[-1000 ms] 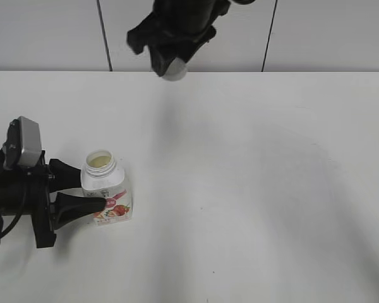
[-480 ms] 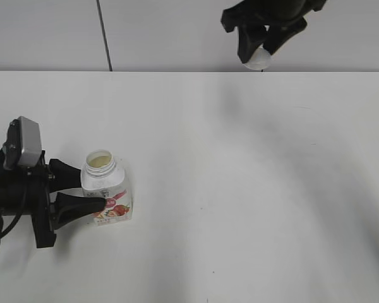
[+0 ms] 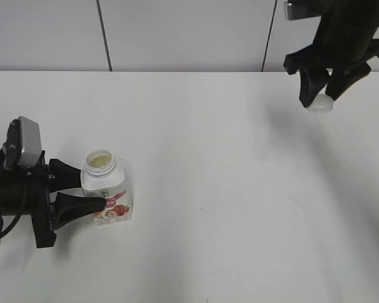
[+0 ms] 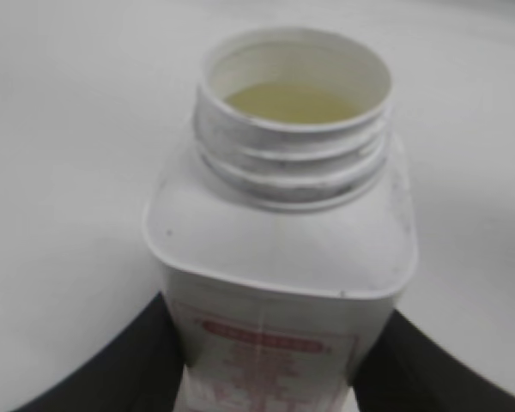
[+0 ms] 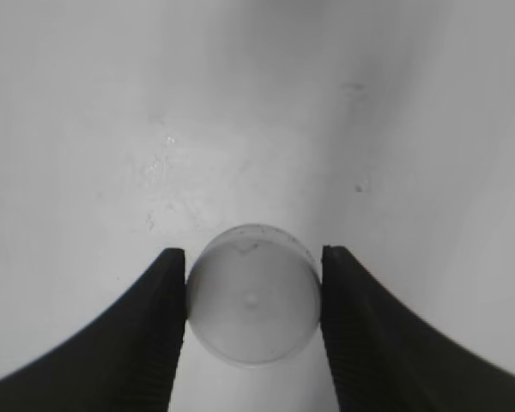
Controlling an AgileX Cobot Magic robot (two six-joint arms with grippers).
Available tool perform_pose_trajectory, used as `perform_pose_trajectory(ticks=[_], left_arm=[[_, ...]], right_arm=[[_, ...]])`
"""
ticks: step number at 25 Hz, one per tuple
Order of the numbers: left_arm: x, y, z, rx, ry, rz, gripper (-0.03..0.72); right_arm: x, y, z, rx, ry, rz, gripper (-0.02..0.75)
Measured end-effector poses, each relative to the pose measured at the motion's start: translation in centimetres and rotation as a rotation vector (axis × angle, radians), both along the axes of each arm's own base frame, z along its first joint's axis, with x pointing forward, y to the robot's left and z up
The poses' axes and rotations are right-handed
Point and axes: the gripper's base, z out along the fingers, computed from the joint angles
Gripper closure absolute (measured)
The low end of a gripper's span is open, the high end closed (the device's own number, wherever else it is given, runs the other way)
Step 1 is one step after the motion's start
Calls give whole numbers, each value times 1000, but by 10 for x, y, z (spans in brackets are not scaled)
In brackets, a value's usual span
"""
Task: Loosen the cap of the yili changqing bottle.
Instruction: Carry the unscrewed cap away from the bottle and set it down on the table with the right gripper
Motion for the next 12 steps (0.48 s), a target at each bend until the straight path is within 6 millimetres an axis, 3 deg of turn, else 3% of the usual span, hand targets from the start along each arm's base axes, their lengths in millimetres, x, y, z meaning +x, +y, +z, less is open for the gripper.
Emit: perform_pose_trajectory(ticks=[12], left_arm=[[0, 0, 0, 0, 0, -1, 330]], right_arm=[[-33, -4, -96, 97, -37, -90, 358]])
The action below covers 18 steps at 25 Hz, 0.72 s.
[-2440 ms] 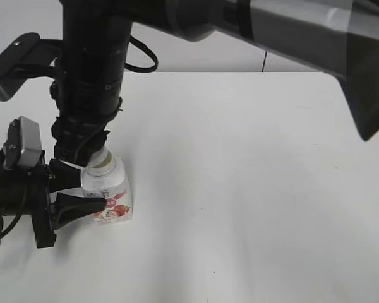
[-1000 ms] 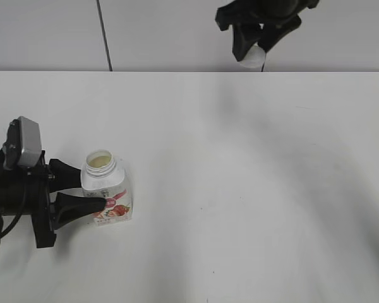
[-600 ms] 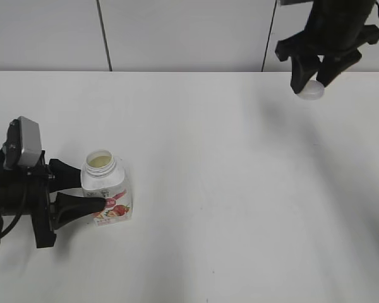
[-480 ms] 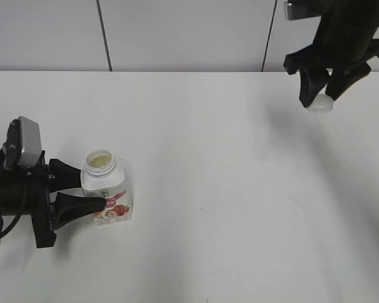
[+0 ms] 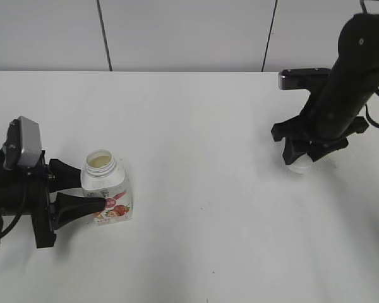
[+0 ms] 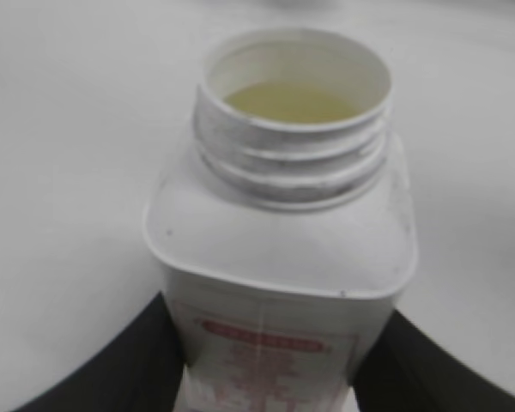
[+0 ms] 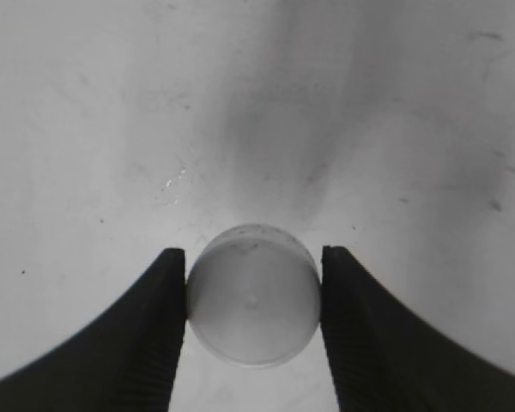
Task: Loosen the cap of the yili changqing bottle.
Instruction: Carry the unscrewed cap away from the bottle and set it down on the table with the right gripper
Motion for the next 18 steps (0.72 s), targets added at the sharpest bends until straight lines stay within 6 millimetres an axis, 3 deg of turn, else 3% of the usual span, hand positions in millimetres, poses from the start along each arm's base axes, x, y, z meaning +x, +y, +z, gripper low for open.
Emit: perform_pose_trajectory(ticks=[6, 12, 18], left_arm=[[0, 0, 0, 0, 0, 0, 330], [0, 0, 0, 0, 0, 0, 330], [0, 0, 0, 0, 0, 0, 330]], right_arm=[[-13, -6, -28, 6, -82, -34, 358], [-15, -7, -31, 10, -95, -42, 357], [-16, -6, -31, 31, -84, -66, 204]])
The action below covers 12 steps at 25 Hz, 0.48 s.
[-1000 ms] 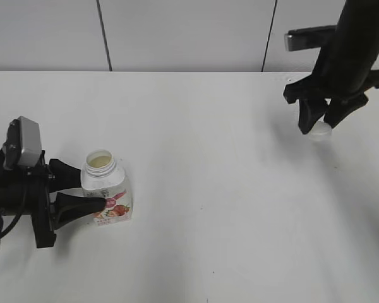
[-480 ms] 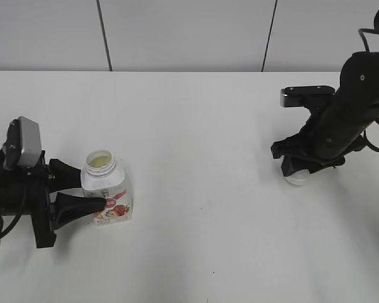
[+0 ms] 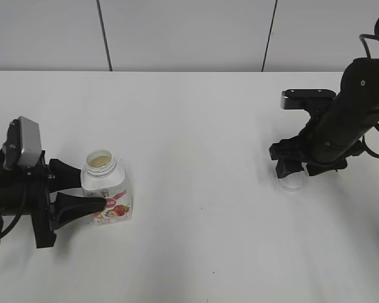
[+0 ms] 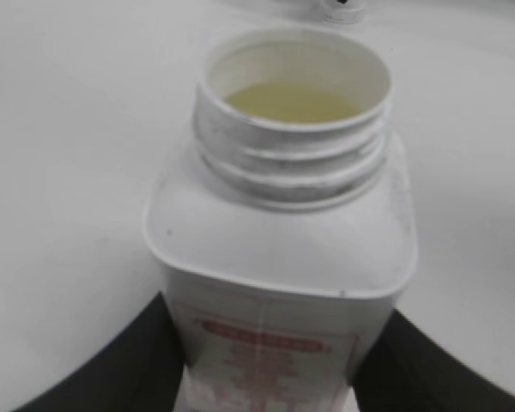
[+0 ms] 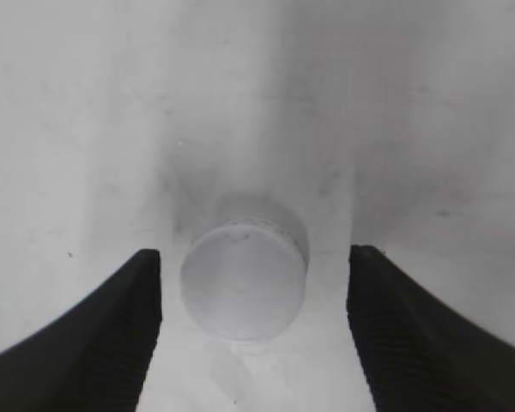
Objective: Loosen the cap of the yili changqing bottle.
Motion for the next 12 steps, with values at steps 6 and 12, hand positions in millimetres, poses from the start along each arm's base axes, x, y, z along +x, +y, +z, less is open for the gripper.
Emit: perform_pose_trajectory(ticks=[6, 12], left_arm=[[0, 0, 0, 0, 2, -1, 330], [-1, 2, -3, 30, 36, 2, 231]], right_arm=[[-5, 0, -1, -5, 52, 4, 167], [-6, 0, -1, -5, 62, 5, 163]])
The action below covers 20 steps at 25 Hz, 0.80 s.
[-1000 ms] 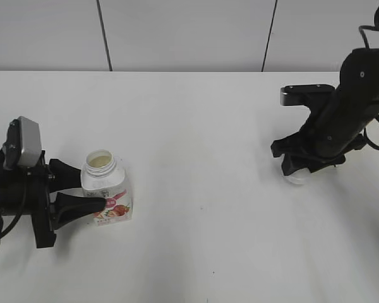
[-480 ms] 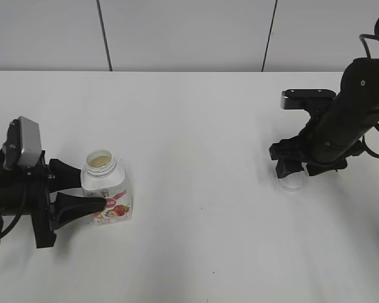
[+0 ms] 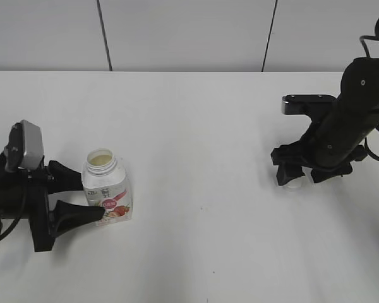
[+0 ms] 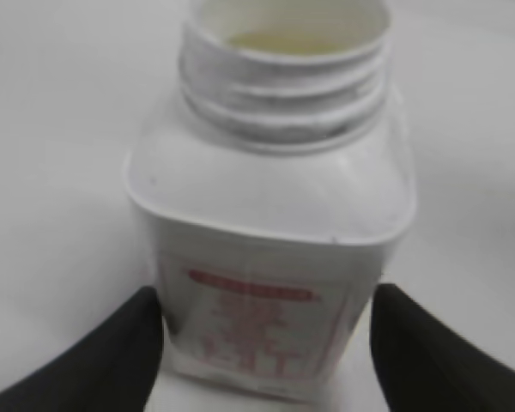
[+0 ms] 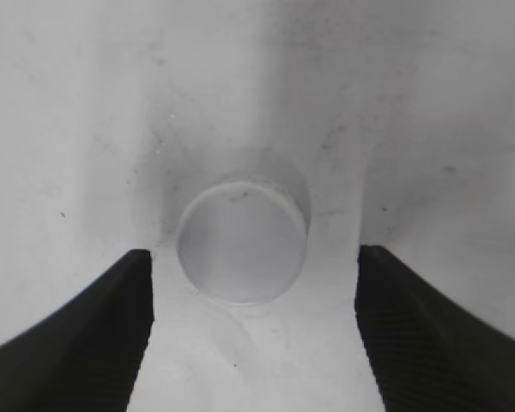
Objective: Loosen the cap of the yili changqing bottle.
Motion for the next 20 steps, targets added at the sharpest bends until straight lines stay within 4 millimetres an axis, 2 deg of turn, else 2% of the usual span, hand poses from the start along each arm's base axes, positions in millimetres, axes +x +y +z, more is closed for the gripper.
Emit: perform_pose_trajectory(ticks=[4, 10, 17, 20], left_arm=[[0, 2, -2, 13, 18, 7, 150], [0, 20, -1, 38, 45, 53, 137], [0, 60, 25, 64, 1, 169, 137], [1, 73, 39, 74, -48, 234, 137]], right_arm=[[0, 0, 0, 0, 4, 0, 163], [-3, 0, -1, -5, 38, 5, 163], [-3, 0, 0, -4, 39, 5, 163], [4, 2, 7, 1, 14, 7, 163]])
